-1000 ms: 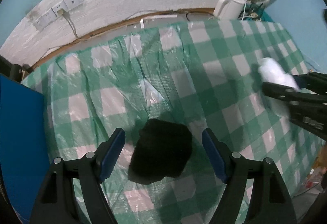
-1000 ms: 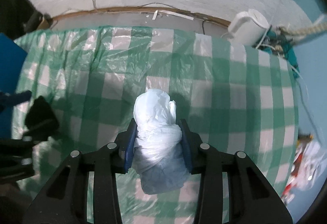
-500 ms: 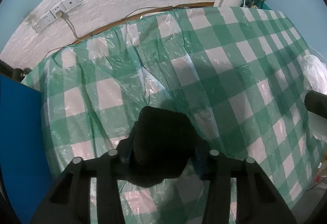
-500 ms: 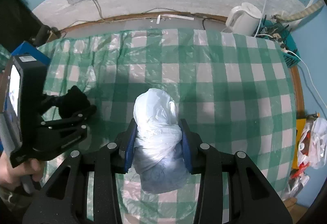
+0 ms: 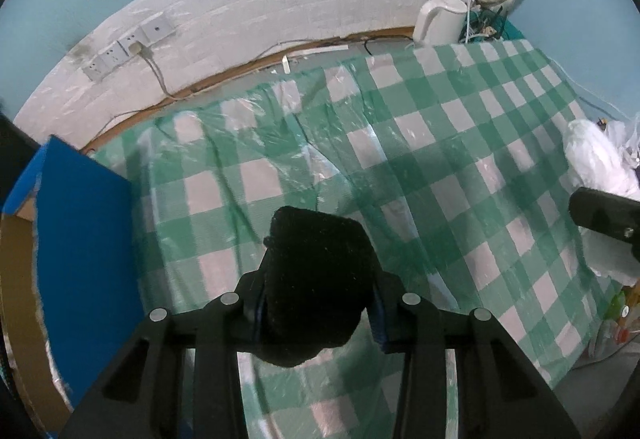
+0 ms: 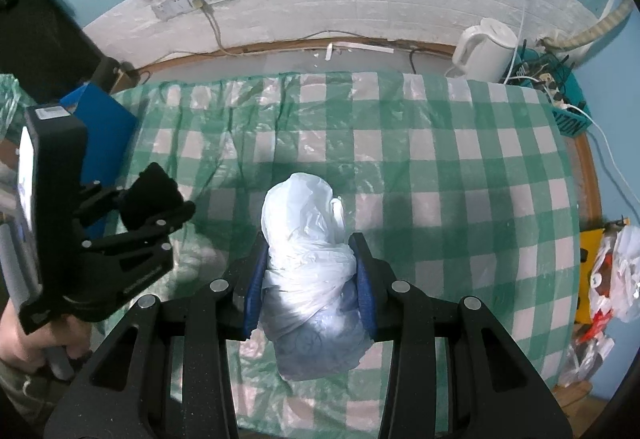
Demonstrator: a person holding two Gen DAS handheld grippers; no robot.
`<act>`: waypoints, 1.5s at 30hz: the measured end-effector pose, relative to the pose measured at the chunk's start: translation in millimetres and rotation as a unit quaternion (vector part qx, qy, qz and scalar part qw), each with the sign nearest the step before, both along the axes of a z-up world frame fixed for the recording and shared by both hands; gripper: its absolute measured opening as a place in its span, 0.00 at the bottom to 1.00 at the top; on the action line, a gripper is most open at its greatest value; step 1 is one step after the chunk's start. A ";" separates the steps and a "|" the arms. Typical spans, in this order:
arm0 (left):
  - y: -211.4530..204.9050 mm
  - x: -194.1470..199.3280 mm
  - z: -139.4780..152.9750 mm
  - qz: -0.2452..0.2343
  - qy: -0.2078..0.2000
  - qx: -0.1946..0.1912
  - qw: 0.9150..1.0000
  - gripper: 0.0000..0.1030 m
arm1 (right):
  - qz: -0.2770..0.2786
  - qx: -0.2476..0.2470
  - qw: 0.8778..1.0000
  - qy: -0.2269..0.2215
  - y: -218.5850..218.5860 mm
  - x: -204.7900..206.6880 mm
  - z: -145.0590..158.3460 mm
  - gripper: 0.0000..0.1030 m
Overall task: Organize soft objects
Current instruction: 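Grasp the black sponge with the left tool while the right tool grasps the white crumpled cloth, then carry the black sponge with the left tool while the right tool carries the white cloth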
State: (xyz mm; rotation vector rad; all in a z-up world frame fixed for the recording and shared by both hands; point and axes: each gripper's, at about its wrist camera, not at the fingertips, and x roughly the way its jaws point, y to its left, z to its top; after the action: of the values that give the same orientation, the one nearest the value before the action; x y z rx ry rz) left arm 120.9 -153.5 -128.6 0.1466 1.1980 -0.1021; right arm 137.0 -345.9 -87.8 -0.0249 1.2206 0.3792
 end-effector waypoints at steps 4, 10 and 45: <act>6.0 -11.5 15.5 0.002 -0.013 -0.003 1.000 0.38 | 0.003 0.005 1.000 -0.004 2.4 -6.8 6.7 0.37; 10.4 -31.0 35.8 -0.007 -0.033 0.003 0.999 0.38 | 0.009 0.013 1.000 -0.014 7.3 -18.4 17.5 0.37; 118.7 -102.7 98.8 0.051 -0.101 0.005 0.994 0.39 | 0.121 0.030 0.991 -0.041 133.5 -57.6 62.6 0.37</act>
State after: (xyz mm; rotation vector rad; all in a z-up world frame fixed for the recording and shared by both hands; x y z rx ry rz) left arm 18.1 -34.9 -29.8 0.1017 1.0012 0.0083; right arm 79.4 -212.4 -25.2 -0.1370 1.1272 0.6208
